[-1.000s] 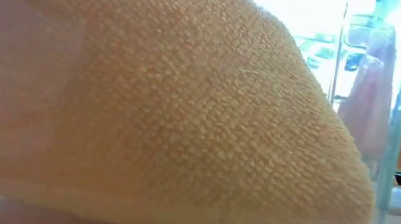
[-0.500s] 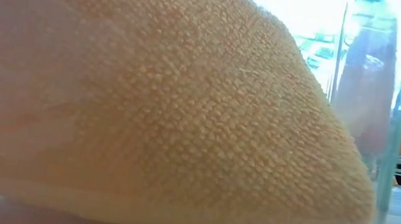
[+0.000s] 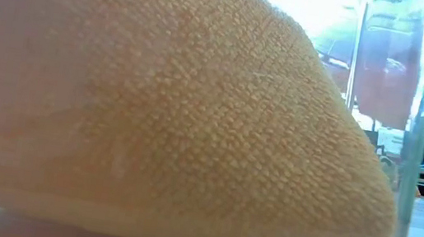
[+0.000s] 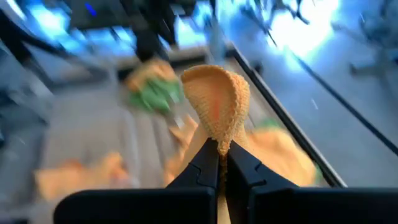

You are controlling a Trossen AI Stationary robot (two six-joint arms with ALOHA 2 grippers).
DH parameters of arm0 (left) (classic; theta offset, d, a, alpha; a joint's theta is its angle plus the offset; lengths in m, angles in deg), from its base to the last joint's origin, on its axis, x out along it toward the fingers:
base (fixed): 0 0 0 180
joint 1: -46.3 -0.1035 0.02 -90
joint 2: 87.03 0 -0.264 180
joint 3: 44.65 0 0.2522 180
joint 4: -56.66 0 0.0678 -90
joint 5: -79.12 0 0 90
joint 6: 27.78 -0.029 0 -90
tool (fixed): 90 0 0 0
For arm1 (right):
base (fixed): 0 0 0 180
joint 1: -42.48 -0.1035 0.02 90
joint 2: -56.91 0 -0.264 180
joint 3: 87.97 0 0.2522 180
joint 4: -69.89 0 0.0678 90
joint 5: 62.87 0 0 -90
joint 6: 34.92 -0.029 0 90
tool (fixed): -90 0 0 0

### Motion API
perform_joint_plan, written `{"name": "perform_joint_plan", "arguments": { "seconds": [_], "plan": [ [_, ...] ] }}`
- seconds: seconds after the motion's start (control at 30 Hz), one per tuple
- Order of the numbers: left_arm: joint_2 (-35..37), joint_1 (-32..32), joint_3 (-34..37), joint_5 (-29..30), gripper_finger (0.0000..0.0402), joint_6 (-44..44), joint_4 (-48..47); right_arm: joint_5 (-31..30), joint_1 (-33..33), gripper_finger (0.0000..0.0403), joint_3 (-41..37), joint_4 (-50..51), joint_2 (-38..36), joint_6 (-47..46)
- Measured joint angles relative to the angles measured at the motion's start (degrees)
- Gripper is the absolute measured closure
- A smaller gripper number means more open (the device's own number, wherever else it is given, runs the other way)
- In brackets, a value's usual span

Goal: Sort microfiber towel by color & place in baskets
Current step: Put the orange towel into the right transparent bin

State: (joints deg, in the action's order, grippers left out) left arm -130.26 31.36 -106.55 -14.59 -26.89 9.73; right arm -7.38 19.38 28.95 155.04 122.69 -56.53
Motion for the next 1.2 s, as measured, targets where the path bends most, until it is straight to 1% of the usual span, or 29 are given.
{"name": "perform_joint_plan", "arguments": {
  "seconds": [0.2,0.4,0.57,0.67,0.77,0.93,1.1,1.2],
  "plan": [
    [0.00,0.00,0.00,0.04,0.0401,-0.02,0.00,-0.01,-1.70,0.0403,0.74,-16.03,0.97,6.69],
    [0.00,0.00,0.00,0.11,0.0401,-1.02,-0.50,0.06,-3.12,0.0403,0.74,-29.78,5.93,12.01],
    [0.00,0.00,-0.02,0.13,0.0401,-1.09,-4.72,0.13,-4.06,0.0403,0.72,-46.05,10.49,17.41],
    [0.00,0.00,-0.02,0.11,0.0401,-2.20,-7.99,0.12,-4.78,0.0403,0.72,-53.16,13.09,18.96],
    [0.17,0.00,-0.02,0.11,0.0401,-4.13,-10.11,0.18,-5.72,0.0403,0.72,-57.30,15.91,18.59],
    [1.18,0.00,-0.02,0.11,0.0401,-8.04,-10.06,-0.32,-7.69,0.0403,0.72,-61.76,20.77,15.00],
    [4.00,-0.02,-0.02,0.07,0.0401,-11.34,-9.98,-5.44,-11.13,0.0403,0.70,-66.09,25.71,13.99],
    [6.41,-0.02,-0.02,0.04,0.0402,-11.55,-9.94,-9.29,-13.42,0.0403,1.16,-67.92,28.50,13.89]
  ]
}}
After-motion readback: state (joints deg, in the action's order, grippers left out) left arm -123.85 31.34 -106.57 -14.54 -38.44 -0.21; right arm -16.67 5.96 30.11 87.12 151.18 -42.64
